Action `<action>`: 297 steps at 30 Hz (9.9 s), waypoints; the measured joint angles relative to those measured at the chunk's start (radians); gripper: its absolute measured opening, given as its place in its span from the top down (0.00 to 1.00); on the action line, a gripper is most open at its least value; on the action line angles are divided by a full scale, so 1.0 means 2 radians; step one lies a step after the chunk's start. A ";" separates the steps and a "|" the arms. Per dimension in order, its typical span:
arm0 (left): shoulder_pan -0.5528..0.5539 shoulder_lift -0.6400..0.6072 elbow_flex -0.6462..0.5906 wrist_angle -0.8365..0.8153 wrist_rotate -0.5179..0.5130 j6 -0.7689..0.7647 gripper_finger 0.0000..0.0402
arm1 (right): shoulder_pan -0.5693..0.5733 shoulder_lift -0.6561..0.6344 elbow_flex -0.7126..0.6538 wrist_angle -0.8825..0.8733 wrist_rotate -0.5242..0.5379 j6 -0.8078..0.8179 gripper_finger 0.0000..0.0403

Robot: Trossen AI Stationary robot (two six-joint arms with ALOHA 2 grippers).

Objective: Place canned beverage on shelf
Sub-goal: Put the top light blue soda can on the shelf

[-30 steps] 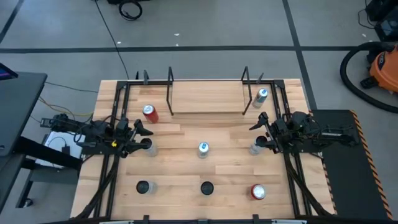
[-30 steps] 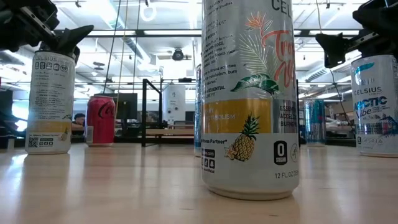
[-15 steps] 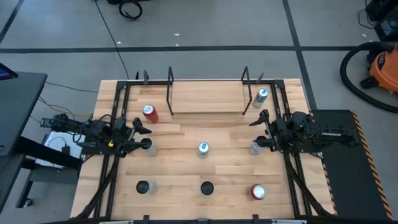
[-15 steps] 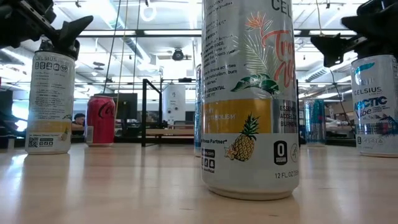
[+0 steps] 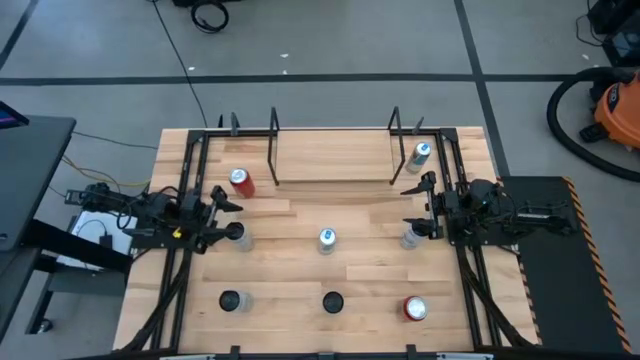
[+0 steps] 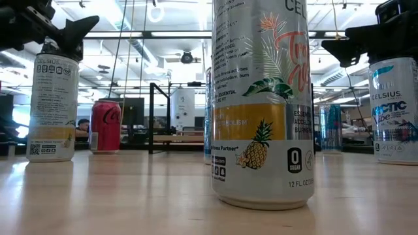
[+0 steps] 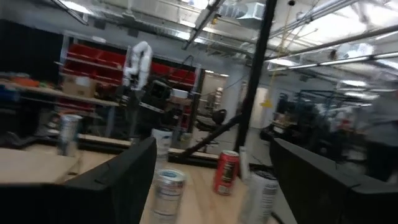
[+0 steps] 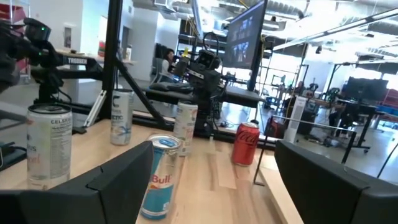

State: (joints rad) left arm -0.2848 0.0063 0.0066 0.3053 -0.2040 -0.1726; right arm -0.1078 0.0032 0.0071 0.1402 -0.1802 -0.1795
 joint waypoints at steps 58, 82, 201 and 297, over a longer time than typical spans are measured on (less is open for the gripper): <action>0.086 0.000 0.000 -0.062 -0.219 -0.124 0.21 | -0.061 0.031 0.000 0.237 0.218 -0.111 0.14; 0.086 0.000 0.000 -0.065 -0.200 -0.104 0.21 | -0.025 0.031 0.006 0.221 0.152 -0.065 0.14; 0.088 0.032 0.149 -0.131 -0.216 0.040 0.21 | -0.345 0.439 0.355 -0.422 0.255 0.303 0.14; 0.088 0.111 0.150 -0.081 -0.213 0.097 0.21 | -0.269 0.741 0.753 -0.473 0.274 0.271 0.38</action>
State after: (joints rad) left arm -0.1089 0.2291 0.3058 0.1436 -0.6304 0.0208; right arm -0.6457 1.4843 1.5125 -0.8059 0.3681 0.3625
